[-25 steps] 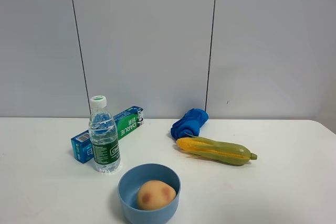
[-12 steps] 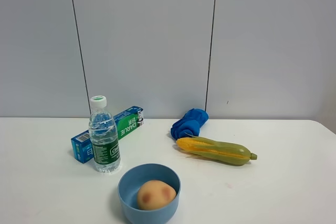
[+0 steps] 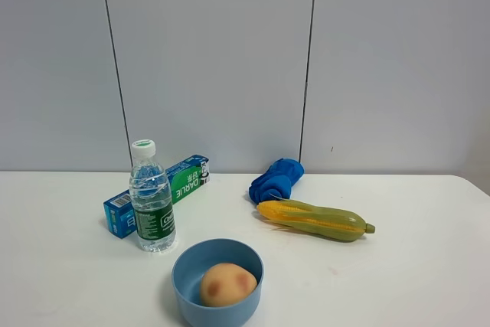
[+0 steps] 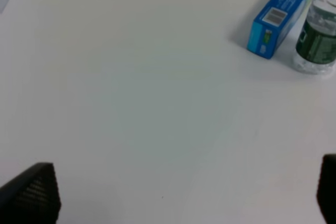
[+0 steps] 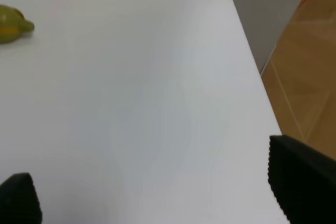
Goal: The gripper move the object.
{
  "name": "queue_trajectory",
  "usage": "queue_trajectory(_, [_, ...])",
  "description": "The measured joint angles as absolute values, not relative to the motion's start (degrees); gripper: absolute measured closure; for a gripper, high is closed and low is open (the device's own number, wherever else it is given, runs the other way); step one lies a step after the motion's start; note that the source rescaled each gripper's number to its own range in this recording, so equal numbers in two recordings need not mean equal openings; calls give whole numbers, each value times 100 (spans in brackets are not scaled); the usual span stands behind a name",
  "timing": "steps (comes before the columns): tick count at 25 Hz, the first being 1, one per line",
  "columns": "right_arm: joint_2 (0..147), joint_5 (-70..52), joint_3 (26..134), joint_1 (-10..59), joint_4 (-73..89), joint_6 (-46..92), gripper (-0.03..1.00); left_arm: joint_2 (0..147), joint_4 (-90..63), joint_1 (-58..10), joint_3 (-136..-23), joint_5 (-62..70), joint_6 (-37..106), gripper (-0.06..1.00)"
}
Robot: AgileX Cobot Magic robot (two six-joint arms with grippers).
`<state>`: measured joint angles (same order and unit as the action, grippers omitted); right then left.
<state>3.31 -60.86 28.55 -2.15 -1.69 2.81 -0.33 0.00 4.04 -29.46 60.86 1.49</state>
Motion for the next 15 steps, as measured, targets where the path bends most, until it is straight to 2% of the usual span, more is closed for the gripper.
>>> queue_trajectory(15, [-12,-6081,2855,-215,-266,82,23,-33,0,404,-2946,6086,149,-6])
